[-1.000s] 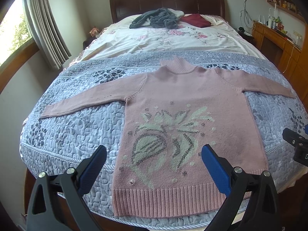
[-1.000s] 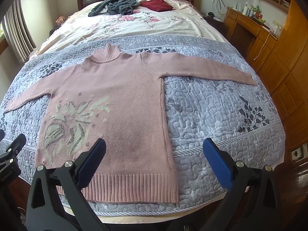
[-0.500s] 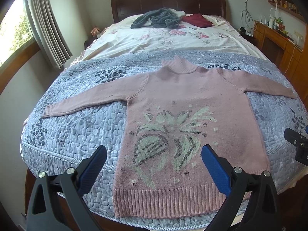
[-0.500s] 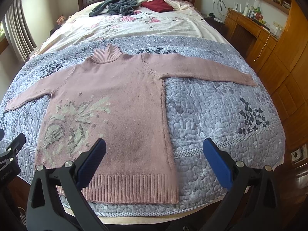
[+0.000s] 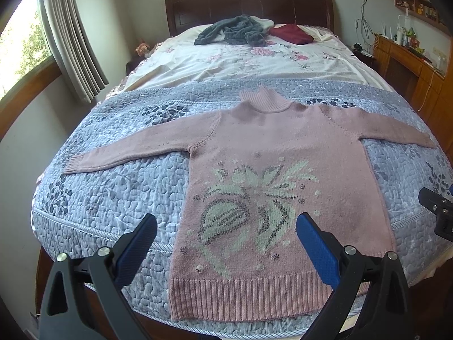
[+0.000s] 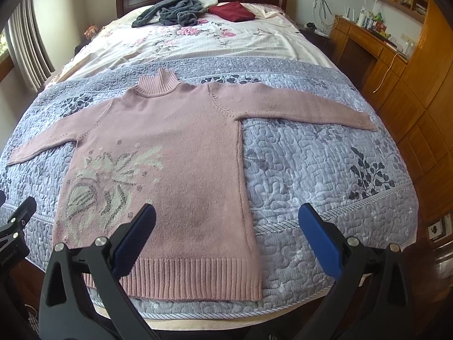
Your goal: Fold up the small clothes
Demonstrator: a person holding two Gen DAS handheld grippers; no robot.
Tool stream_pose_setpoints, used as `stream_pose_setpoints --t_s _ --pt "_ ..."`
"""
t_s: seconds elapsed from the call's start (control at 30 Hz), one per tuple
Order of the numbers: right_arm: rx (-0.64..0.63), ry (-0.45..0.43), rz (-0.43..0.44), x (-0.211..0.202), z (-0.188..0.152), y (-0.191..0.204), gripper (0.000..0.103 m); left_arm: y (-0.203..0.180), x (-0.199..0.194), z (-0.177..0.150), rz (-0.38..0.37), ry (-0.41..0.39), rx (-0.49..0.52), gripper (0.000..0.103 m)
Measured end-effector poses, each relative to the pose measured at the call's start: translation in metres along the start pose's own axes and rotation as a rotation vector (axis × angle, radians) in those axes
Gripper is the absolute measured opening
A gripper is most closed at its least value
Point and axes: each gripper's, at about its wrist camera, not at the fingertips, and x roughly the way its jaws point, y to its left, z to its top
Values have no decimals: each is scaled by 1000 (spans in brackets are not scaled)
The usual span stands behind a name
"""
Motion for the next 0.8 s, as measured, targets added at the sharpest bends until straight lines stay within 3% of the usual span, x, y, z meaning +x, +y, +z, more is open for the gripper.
stream_pose_setpoints --t_s 0.17,0.6,0.8 --pt "-14 -19 -8 -4 1 1 100 4 -2 -1 -27 -15 -26 99" --pt "-12 -30 -3 -4 0 3 100 5 -2 -3 2 -20 -28 99" --pt "24 -18 56 10 5 -14 100 -3 14 -3 3 1 -20 99"
